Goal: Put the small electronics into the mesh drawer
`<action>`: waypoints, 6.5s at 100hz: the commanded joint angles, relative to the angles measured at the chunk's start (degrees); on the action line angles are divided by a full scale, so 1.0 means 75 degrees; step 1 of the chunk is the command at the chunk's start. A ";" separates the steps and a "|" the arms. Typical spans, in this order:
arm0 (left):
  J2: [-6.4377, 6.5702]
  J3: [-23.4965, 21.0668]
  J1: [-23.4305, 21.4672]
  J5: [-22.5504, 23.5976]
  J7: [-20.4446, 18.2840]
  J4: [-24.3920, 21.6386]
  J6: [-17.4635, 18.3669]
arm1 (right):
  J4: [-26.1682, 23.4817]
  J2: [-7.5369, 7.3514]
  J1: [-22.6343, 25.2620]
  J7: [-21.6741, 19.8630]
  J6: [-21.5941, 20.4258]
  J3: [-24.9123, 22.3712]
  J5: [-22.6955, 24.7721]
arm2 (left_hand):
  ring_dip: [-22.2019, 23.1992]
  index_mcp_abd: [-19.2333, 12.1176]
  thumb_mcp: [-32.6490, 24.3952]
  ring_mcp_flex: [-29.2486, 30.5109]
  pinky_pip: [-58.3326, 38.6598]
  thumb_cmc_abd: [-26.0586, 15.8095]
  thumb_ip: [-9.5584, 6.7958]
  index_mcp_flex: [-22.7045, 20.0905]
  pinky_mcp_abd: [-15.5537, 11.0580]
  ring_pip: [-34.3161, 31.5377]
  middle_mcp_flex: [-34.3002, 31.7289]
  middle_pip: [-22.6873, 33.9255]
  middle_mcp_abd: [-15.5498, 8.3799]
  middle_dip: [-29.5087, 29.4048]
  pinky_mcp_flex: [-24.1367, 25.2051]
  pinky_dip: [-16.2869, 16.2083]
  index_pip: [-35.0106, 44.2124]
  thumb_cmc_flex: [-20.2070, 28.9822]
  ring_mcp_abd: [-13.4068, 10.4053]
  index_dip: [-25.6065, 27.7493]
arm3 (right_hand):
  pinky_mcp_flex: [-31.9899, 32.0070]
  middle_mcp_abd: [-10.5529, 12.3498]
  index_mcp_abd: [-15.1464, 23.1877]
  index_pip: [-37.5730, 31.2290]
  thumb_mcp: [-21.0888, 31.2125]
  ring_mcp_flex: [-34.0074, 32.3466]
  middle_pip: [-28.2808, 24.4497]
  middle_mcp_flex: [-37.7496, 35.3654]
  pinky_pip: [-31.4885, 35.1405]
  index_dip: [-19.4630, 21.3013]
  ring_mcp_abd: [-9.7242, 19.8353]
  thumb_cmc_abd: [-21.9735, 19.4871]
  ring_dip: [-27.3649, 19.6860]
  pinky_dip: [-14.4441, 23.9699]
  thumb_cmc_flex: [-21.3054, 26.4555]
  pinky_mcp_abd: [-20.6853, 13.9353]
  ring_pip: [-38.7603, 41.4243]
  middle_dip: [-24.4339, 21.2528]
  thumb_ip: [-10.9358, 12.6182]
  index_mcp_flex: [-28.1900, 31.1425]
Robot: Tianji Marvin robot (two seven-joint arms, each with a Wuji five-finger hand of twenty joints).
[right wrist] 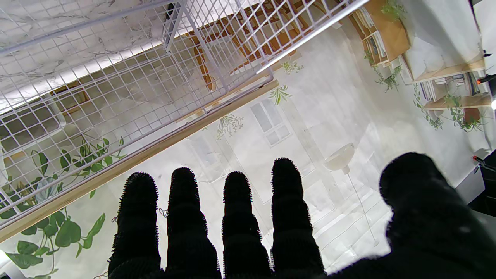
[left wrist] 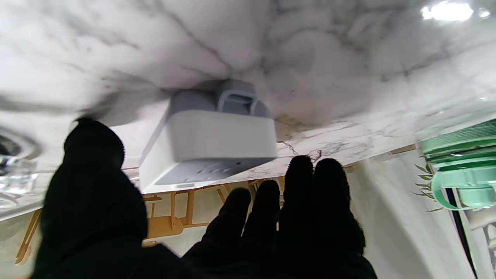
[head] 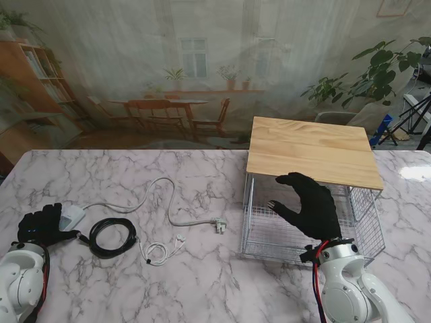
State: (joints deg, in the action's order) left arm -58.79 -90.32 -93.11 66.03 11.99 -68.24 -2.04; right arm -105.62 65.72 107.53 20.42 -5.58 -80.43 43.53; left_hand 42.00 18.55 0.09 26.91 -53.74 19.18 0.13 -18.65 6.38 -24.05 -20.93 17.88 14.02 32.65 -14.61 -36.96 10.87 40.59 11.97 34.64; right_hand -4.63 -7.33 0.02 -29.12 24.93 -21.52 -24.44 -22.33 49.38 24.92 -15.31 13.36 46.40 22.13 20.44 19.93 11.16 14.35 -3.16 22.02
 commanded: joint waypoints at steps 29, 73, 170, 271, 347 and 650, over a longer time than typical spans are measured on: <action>-0.0017 0.0158 0.0042 -0.0392 -0.0312 0.0237 -0.0155 | 0.0012 -0.0003 -0.0003 -0.0049 0.0066 0.0038 0.0017 | 0.0987 -0.0296 -0.0286 0.1420 -0.1426 0.0170 -0.0023 -0.1196 0.0098 -0.0846 -0.1503 0.0593 -0.0136 0.0683 -0.1112 -0.0845 0.0768 0.0805 0.0434 0.1056 | 0.0137 -0.0041 0.0040 0.0181 -0.0156 0.0134 -0.0142 0.0059 -0.0157 -0.0020 -0.0083 -0.0296 0.0207 0.0076 0.0165 0.0028 -0.0223 0.0049 0.0216 0.0000; 0.0060 0.0487 0.0201 -0.0261 -0.0757 0.0390 -0.0405 | 0.0012 0.0001 -0.0005 -0.0047 0.0096 0.0042 0.0002 | 0.0754 -0.0608 -0.1613 0.1456 -0.1002 -0.0162 -0.0826 -0.0707 -0.0303 -0.0606 -0.1182 0.0771 -0.0370 0.0507 -0.1354 -0.0383 0.1148 0.3280 0.0001 0.0693 | 0.0169 -0.0053 0.0042 0.0190 -0.0184 0.0132 -0.0133 0.0076 -0.0199 -0.0019 -0.0100 -0.0361 0.0211 0.0078 0.0212 0.0035 -0.0267 0.0045 0.0220 -0.0009; -0.0036 0.0654 0.0469 -0.0664 0.0279 0.0908 -0.0061 | 0.0002 0.0005 -0.0029 -0.0092 0.0241 0.0075 -0.0043 | 0.2338 -0.1373 -0.2512 0.2507 -0.1763 0.0233 -0.0080 -0.1042 -0.0690 -0.1059 -0.3048 -0.0192 -0.0924 0.3361 -0.2244 -0.0336 0.2705 0.4450 -0.0093 0.0973 | 0.0216 -0.0069 0.0023 0.0214 -0.0315 0.0110 -0.0136 0.0102 -0.0288 -0.0016 -0.0138 -0.0508 -0.0014 0.0087 0.0464 0.0048 -0.0325 0.0045 0.0240 -0.0052; 0.0027 -0.0993 0.0952 -0.0181 -0.0911 -0.1730 0.2529 | -0.0322 -0.0079 0.0012 -0.0389 -0.0115 -0.0125 0.0208 | 0.2554 -0.1662 -0.3031 0.2769 -0.2092 0.0438 -0.0170 -0.1267 -0.0730 -0.1447 -0.3381 0.0035 -0.1009 0.3785 -0.2457 -0.0543 0.3327 0.4236 -0.0140 0.1282 | 0.0174 -0.0073 0.0004 0.0213 -0.0196 0.0108 -0.0148 0.0104 -0.0253 -0.0014 -0.0142 -0.0356 -0.0011 0.0123 0.0273 0.0028 -0.0285 0.0047 0.0241 -0.0075; -0.0011 0.1322 0.3068 -0.1894 -0.3619 -0.3318 0.2687 | -0.1575 -0.0637 -0.1285 -0.3287 -0.0551 -0.0042 0.2087 | 0.2595 -0.1734 -0.3077 0.2835 -0.2032 0.0415 -0.0225 -0.1279 -0.0779 -0.1424 -0.3428 0.0026 -0.1091 0.3871 -0.2520 -0.0545 0.3313 0.4171 -0.0243 0.1370 | 0.0017 -0.0333 -0.1237 0.2380 0.1118 0.0226 0.0472 0.0604 -0.0203 -0.0862 -0.0513 0.0853 0.1183 0.0064 -0.2118 0.0121 -0.0138 -0.0246 -0.0135 -0.1386; -0.0241 0.3800 0.3971 -0.2930 -0.3527 -0.4018 0.2596 | 0.0923 -0.0746 -0.7304 -0.6675 0.1800 0.4649 0.1585 | 0.0970 -0.1225 -0.0682 0.1828 -0.0845 -0.0632 -0.0497 -0.1109 -0.0578 -0.0861 -0.1697 0.0919 -0.0605 0.0368 -0.1885 -0.0329 0.1741 0.3069 -0.0087 0.0050 | 0.0795 0.0045 0.1560 -0.3834 0.1958 -0.0586 -0.1179 -0.0727 -0.0872 0.2836 0.0189 0.0107 0.2424 -0.1059 0.2105 0.0749 0.0173 0.1264 -0.0756 0.4120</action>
State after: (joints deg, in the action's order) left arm -59.90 -61.49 -63.70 44.28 -13.92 -98.28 17.58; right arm -98.42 59.77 52.18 -29.98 7.54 -46.12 55.91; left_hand 50.71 15.66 -2.54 43.29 -63.43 24.94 2.37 -28.24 6.45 -32.60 -39.73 22.66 10.22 44.22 -30.88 -40.44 30.75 58.29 10.26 40.01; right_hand 0.08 -7.11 4.75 -58.11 26.66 -25.14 -33.10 -26.78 43.91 45.06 -14.42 31.41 63.37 15.14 26.40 22.86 11.43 23.05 -7.78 43.19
